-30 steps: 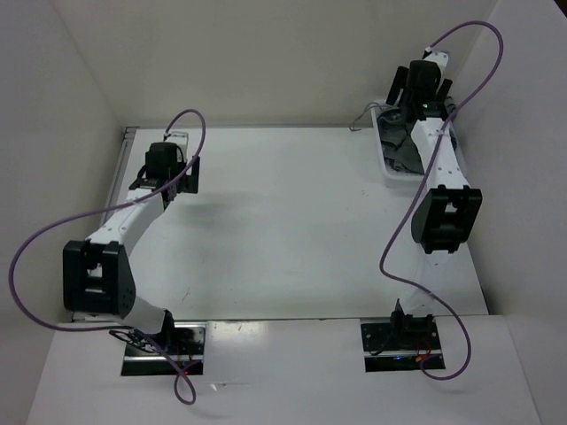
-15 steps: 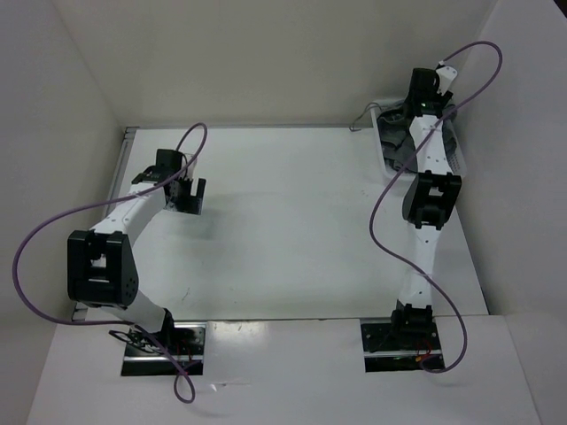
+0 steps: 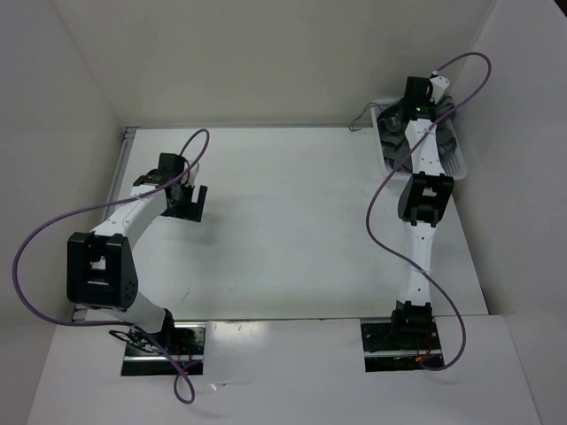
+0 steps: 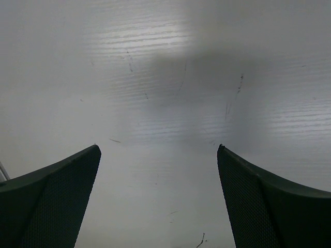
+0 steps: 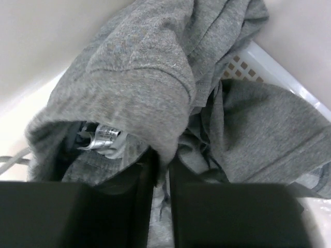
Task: Fold and stack the shorts
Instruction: Grab the shorts from the pile
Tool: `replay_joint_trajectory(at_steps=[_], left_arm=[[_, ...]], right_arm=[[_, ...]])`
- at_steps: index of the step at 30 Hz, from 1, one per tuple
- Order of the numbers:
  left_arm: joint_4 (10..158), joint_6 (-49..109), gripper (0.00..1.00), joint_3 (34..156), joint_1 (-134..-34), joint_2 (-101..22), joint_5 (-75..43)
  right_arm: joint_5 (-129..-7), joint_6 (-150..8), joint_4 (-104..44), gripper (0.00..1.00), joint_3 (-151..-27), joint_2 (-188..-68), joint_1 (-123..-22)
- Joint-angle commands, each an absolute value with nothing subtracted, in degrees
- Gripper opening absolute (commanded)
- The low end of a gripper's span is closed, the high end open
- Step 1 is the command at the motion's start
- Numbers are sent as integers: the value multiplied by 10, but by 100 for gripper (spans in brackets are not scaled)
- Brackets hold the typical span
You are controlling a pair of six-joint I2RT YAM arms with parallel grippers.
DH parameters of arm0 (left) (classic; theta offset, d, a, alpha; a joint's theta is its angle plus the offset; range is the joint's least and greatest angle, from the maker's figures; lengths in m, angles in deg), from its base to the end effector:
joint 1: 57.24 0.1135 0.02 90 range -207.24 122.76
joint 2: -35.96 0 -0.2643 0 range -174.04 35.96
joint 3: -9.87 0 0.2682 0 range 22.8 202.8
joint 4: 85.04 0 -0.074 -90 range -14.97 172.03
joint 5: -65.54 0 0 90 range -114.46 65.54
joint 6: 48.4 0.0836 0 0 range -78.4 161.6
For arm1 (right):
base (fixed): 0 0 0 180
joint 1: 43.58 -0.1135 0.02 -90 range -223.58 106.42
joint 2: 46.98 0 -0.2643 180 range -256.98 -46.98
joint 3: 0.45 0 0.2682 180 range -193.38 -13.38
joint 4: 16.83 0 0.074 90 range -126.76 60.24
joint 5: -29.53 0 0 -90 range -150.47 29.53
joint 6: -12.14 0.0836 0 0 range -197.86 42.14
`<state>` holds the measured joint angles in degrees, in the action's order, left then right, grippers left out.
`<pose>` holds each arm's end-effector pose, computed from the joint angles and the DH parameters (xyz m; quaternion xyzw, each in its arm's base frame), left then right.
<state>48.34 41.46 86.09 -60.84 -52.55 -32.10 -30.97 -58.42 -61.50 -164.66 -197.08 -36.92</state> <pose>0.3562 -0.0113 0.1863 0.0112 0.9614 0.0554 0.2694 0.6265 -0.1146 0.2360 0.3126 0.7896 -0.1664 0.5011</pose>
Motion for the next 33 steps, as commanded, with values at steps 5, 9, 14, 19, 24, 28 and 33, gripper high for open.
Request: replay_joint_trajectory(at_steps=[5, 9, 14, 19, 24, 28, 33], left_arm=[[471, 416, 100, 831, -620, -482, -344], [478, 416, 79, 792, -625, -454, -316], [476, 416, 81, 787, -625, -454, -350], [406, 416, 99, 831, -640, -507, -383], [377, 416, 99, 837, -708, -602, -482], [364, 416, 99, 879, -713, -633, -457], [387, 416, 99, 943, -713, -542, -379]], right_arm=[[-330, -590, -623, 0, -1711, -1972, -365], [-362, -597, -629, 0, -1758, -1955, -371], [-374, -615, -647, 0, -1902, -1931, -383], [-406, -623, -658, 0, -1932, -1850, -416], [-419, -659, -627, 0, -1932, -1742, -478], [-419, -723, -605, 0, -1932, -1678, -586], [-400, -817, -573, 0, -1932, -1625, -717]])
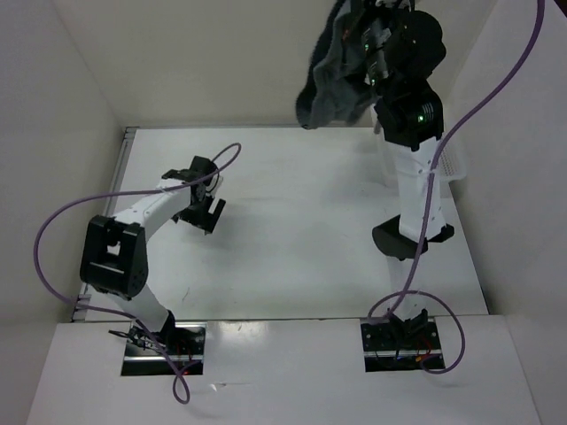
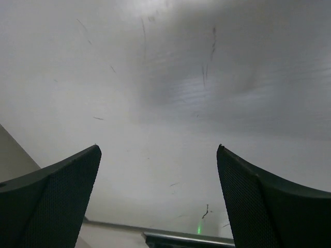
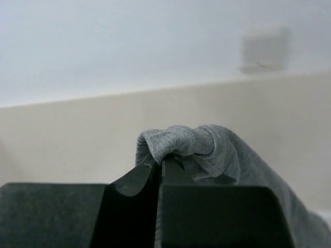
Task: Fold and stack the shorts
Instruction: Grab the shorts from the pile, then move the shorts to the center of the board
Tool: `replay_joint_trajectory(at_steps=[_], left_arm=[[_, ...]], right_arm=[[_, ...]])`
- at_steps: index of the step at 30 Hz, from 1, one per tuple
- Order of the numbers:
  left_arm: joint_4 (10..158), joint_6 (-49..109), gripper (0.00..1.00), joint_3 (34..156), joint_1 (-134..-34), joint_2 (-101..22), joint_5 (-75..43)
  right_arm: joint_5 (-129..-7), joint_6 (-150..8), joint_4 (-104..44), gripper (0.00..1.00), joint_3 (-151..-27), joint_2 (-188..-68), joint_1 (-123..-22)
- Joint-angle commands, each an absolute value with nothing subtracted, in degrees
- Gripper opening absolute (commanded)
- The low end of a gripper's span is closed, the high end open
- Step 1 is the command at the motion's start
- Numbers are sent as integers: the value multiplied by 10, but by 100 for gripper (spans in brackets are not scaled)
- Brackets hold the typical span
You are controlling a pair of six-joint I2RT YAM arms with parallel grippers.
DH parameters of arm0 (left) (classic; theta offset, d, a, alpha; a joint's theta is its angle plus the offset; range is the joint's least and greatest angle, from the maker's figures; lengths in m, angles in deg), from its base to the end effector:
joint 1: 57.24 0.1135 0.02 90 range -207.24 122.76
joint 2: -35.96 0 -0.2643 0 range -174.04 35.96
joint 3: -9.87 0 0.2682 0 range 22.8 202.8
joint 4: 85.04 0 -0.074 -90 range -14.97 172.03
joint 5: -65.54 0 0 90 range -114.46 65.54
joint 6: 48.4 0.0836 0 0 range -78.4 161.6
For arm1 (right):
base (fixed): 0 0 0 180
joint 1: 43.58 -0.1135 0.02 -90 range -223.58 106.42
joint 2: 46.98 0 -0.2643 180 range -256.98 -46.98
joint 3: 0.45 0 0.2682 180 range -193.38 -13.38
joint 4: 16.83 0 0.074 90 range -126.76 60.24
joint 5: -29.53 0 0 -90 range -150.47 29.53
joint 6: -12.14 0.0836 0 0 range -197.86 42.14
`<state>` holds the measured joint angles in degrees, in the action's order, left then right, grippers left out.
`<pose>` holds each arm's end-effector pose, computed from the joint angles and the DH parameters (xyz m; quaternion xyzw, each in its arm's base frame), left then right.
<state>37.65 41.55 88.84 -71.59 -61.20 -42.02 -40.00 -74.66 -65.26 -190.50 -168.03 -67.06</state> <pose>0.3417 -0.0614 0.1432 0.1029 0.9752 0.1346 0.1427 0.3740 0.1306 0.6438 0.0451 0.5774 0.0882 0.8104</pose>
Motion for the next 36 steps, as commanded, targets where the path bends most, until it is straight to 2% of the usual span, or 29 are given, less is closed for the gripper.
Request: replay_joint_trajectory(at_steps=[1, 6, 12, 15, 16, 17, 18, 19, 24, 26, 27, 29, 30, 33, 36], left_arm=[[395, 416, 99, 953, -708, -521, -372], [384, 416, 99, 998, -663, -486, -330], [379, 416, 99, 1044, -565, -417, -324], [379, 416, 99, 1038, -533, -383, -316], [379, 416, 99, 1032, -533, -375, -316], [374, 416, 99, 1023, -533, -368, -316], [374, 416, 99, 1016, -533, -355, -316], [374, 416, 99, 1007, -533, -350, -316], [362, 416, 99, 966, -528, -337, -296], [355, 416, 99, 951, -535, -337, -271], [347, 416, 99, 929, -546, -337, -266], [341, 416, 99, 900, -557, -332, -260], [340, 416, 99, 886, -557, -332, -273], [340, 416, 99, 823, -593, -320, -324], [346, 416, 99, 760, -650, -313, -377]], right_arm=[[-400, -825, -567, 0, -1932, -1625, -736], [-408, -836, -567, 0, -1932, -1618, -840], [-356, -760, -652, 0, -1897, -1653, -835], [-389, -689, -693, 2, -1851, -1670, -790], [-402, -678, -693, 15, -1796, -1677, -779], [-403, -668, -698, 69, -1762, -1677, -769], [-403, -657, -711, 86, -1730, -1677, -763], [-409, -642, -724, 99, -1678, -1677, -757], [-499, -642, -731, 99, -1488, -1579, -757], [-531, -678, -717, 99, -1347, -1492, -757], [-540, -692, -708, 99, -1233, -1456, -757], [-583, -725, -683, 99, -1120, -1393, -757], [-604, -734, -683, 99, -1035, -1354, -757], [-636, -747, -673, 99, -887, -1319, -757], [-669, -747, -633, 93, -811, -1314, -740]])
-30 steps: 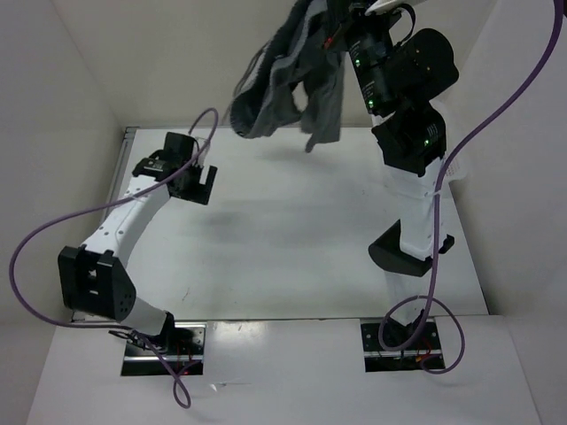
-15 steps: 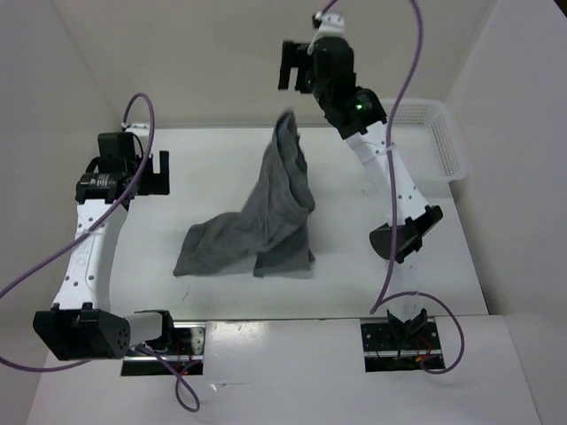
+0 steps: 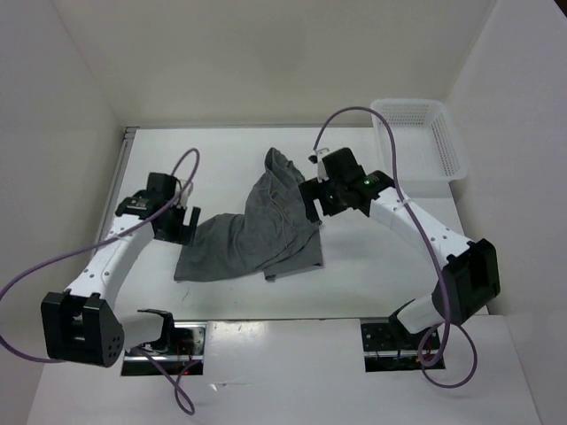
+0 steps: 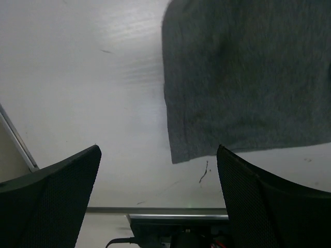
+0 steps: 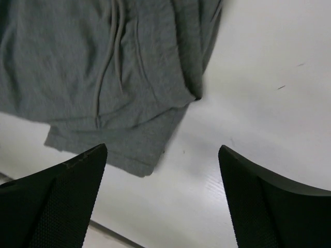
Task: Fold and stack the shorts
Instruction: Move the shorts to the center of the board
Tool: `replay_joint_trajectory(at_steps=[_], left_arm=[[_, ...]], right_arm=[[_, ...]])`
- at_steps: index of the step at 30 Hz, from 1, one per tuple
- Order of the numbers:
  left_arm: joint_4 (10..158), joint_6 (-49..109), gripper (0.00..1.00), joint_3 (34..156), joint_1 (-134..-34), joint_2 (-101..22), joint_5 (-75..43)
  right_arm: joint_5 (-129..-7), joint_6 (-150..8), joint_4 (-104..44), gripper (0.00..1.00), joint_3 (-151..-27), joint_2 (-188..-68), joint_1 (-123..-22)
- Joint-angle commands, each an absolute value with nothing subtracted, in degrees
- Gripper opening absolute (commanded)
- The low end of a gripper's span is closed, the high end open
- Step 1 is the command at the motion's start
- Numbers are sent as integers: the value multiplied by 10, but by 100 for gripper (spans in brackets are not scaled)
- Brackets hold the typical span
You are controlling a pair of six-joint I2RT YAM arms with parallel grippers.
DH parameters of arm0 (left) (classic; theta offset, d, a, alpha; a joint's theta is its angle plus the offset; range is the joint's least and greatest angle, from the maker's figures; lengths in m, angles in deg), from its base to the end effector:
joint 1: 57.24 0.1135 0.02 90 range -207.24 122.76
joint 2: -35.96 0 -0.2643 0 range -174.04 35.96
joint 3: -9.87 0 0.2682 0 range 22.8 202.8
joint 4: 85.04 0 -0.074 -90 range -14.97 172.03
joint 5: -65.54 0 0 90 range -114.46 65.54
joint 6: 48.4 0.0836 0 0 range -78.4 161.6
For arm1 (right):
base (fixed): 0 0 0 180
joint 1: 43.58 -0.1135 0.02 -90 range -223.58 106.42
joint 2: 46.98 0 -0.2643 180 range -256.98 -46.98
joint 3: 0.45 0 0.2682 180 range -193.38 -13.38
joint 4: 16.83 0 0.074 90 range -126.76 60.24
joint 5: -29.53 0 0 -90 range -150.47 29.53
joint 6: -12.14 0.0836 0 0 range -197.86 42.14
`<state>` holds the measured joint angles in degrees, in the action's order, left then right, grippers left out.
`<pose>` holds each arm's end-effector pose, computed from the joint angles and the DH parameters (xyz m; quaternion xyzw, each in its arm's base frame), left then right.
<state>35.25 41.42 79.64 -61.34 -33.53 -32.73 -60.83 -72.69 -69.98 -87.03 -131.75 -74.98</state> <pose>0.2755 -0.0077 0.2274 0.0139 0.9622 0.0597 0.2653 0.3091 0.1893 0.2621 -0.2151 0.9188 0.1067 0.3134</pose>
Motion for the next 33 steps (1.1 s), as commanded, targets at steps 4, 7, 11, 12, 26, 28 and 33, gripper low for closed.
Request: replay_joint_trajectory(at_steps=[4, 7, 11, 12, 26, 28, 33], left_arm=[[353, 416, 99, 718, -690, -351, -411], [371, 416, 99, 711, -684, -407, -425], [377, 416, 99, 705, -664, -452, -391], [377, 416, 99, 705, -664, -461, -391], [387, 416, 91, 720, -674, -542, -325], [380, 416, 76, 731, -674, -555, -310], [374, 416, 5, 739, -674, -602, -290]], right_arm=[[-711, -742, -572, 85, -795, -1337, -723], [-717, -756, -545, 79, -784, -1353, -723], [-758, -755, -523, 77, -760, -1364, -712], [-758, -755, -517, 77, -760, -1365, -712], [-717, -764, -447, 78, -749, -1438, -695], [-729, -777, -441, 72, -749, -1445, -695], [-740, -801, -441, 48, -736, -1450, -695]])
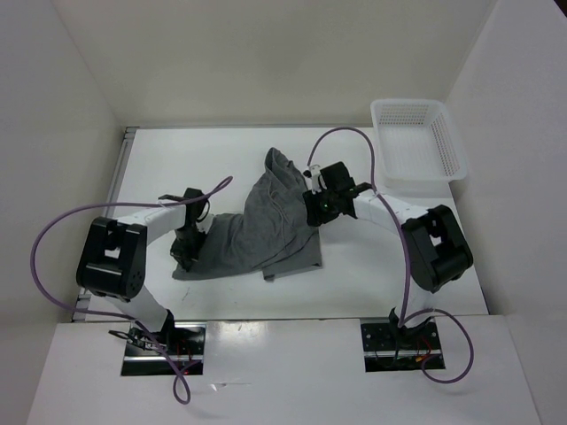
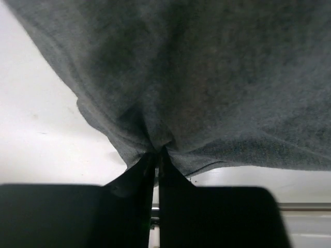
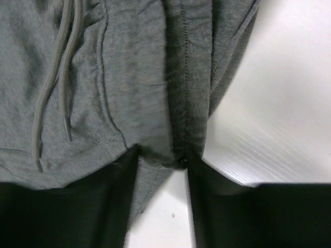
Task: Fold and stack the shorts
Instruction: Move the shorts to the center of the board
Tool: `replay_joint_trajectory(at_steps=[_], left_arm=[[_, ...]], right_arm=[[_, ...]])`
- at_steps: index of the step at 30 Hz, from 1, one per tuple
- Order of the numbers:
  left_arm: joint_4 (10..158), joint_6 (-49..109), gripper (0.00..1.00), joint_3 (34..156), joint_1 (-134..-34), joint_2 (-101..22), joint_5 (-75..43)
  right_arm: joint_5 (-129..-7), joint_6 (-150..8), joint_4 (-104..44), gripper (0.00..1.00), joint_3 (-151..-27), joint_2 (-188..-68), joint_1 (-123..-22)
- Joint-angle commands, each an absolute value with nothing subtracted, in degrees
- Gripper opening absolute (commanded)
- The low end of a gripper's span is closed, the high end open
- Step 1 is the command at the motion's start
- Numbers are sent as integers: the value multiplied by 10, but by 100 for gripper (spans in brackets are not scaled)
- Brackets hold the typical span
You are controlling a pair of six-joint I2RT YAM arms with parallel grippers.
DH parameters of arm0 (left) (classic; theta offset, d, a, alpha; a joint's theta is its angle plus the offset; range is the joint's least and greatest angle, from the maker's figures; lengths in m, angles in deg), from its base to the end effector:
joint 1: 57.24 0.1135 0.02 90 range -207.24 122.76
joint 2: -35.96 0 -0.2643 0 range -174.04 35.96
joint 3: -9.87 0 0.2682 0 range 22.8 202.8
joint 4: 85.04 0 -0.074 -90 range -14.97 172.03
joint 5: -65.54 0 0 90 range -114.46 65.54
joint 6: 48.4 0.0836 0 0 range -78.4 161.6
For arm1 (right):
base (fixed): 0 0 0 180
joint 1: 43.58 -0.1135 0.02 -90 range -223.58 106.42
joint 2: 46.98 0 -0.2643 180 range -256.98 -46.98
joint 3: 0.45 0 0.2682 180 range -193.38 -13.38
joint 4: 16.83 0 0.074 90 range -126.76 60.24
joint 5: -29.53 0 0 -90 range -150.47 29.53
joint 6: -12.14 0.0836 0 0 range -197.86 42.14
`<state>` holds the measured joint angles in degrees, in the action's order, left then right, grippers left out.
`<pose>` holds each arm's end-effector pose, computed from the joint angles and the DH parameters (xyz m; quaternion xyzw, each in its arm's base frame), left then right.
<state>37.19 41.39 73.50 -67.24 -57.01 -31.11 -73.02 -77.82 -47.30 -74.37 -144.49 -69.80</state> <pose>0.2729 -0.0383 0.0892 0.0837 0.9945 0.0555 0.0302 0.3433 0.1893 0.1422 -0.2470 0.9133 0.1709 0.2750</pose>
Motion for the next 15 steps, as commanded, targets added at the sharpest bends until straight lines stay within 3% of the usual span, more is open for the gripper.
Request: replay_joint_trajectory(at_steps=[1, 10, 15], left_arm=[[374, 416, 0, 744, -674, -608, -290], [385, 416, 0, 788, -674, -606, -291], [391, 416, 0, 888, -662, -569, -366]], right_arm=[[-740, -801, -441, 40, -736, -1450, -695], [-780, -826, -446, 0, -788, -1480, -695], [-816, -820, -479, 0, -946, -1509, -678]])
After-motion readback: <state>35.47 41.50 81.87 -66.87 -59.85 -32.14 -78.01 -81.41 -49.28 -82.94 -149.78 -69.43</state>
